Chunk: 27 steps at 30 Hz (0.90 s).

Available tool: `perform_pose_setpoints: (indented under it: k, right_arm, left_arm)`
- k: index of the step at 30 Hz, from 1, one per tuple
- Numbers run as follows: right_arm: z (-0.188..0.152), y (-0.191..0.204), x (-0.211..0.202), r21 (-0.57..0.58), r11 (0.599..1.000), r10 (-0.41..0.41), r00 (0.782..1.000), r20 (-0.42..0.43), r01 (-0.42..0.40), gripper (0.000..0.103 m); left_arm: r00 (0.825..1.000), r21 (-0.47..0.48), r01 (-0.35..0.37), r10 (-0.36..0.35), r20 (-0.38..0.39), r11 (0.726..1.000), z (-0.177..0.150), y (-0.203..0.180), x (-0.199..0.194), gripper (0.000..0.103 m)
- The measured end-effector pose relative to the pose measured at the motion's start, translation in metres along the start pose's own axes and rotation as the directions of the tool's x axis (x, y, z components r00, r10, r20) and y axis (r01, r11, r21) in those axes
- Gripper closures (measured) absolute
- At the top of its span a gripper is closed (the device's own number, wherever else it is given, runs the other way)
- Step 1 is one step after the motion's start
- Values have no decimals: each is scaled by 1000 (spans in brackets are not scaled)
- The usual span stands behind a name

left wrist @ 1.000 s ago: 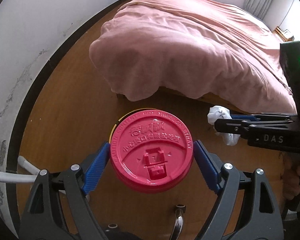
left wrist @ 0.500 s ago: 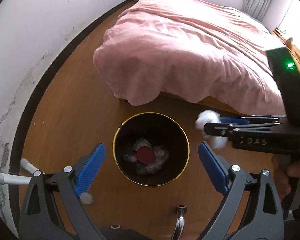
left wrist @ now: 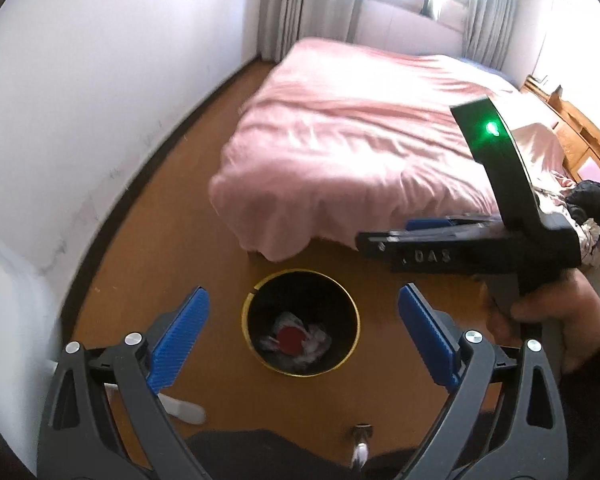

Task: Collect trash
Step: 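Grasp the yellow snack box with the left tool while the right tool grasps the puffed snack ring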

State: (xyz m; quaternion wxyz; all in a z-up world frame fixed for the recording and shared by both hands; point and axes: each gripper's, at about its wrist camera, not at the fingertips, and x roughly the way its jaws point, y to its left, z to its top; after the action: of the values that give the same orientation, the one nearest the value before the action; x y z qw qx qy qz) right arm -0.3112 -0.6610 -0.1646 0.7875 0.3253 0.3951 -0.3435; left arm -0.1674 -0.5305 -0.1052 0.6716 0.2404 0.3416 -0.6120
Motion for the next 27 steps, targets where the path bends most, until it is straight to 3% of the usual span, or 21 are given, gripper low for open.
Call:
perform_pose_setpoints:
  k: [4,8,10,12,13,14,19,24,27]
  right_arm:
    - [6,75,-35,-140,987,92,993,67,-82,27]
    - [3,168,-52,-304,930,233,971,58,-205,27]
    - [-5,223,-53,-394,875,310,951,15,-280,27]
    - [-15,269,-51,-462,822,357,933,-34,-332,27]
    - [-19,289,-49,-488,799,372,927,-57,-351,27]
    - [-28,318,-46,-523,763,392,915,-93,-379,27]
    - [-62,404,-30,-623,643,415,886,-206,-446,27]
    - [-89,467,-13,-682,561,404,874,-269,-469,27]
    - [-95,491,-6,-711,535,389,880,-274,-457,27]
  left_arm:
    - [993,-31,-97,99,63,995,-13,30,-71,9]
    - [952,-144,-281,295,88,949,-48,92,-149,9]
    - [920,-198,-370,388,61,908,-71,123,-182,9]
    - [871,-235,-475,492,15,848,-99,152,-212,9]
    - [830,-260,-543,557,-22,798,-121,173,-233,9]
    - [807,-277,-577,589,-49,768,-135,185,-245,9]
    - [709,-329,-697,682,-180,637,-204,237,-293,9]
    - [663,-337,-741,711,-235,580,-232,262,-301,9]
    - [660,-337,-743,714,-233,578,-238,267,-300,9]
